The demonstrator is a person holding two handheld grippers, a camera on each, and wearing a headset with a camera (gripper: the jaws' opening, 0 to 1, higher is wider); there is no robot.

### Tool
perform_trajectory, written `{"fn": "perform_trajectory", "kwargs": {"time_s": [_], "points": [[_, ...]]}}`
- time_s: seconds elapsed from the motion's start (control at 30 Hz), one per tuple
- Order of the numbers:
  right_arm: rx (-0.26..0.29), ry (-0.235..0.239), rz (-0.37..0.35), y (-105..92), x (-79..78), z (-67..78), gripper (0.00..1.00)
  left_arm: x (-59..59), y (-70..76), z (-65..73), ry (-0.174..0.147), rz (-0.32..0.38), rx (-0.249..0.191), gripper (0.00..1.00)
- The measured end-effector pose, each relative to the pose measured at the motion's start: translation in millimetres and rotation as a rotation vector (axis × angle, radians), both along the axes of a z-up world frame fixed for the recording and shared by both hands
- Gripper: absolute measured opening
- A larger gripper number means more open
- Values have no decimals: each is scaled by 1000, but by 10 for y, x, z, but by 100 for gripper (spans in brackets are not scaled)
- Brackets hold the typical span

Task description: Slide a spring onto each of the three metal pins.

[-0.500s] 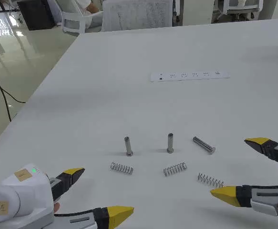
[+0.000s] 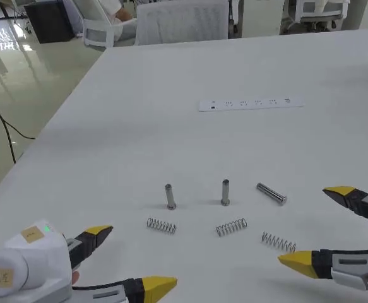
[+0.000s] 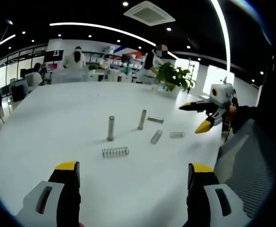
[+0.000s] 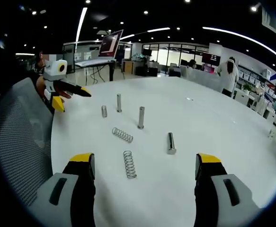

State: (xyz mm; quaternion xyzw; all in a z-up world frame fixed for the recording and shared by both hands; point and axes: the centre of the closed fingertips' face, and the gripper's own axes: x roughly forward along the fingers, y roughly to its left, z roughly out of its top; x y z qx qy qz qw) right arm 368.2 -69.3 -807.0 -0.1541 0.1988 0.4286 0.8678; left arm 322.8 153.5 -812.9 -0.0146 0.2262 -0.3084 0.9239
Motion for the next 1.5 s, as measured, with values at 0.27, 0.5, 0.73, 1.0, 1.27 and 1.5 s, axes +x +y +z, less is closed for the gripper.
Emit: {"fn": "perform_trajectory", "kwargs": {"time_s": [0.27,0.5,0.73,1.0,1.27,1.5], "points": [[-1,1,-1,-7,6,-12,87,-5,-4,-4,3,-1,-2,91],[0,1,-1,1,6,-6,87,-4,-2,-5,5,-1,-1,91],[0,0,-1,3,7,-8,87,-4,0,-5,5,-1,1,91],[-4,1,-2,11,1,-11,87,-4,-5,-7,7,-3,1,91],[-7,1,-2,6,-2,-17,87,-8,-10,-9,8,-4,0,90],[-11,0,-1,-2,-1,-23,87,-10,-9,-9,8,-4,-1,90]]}}
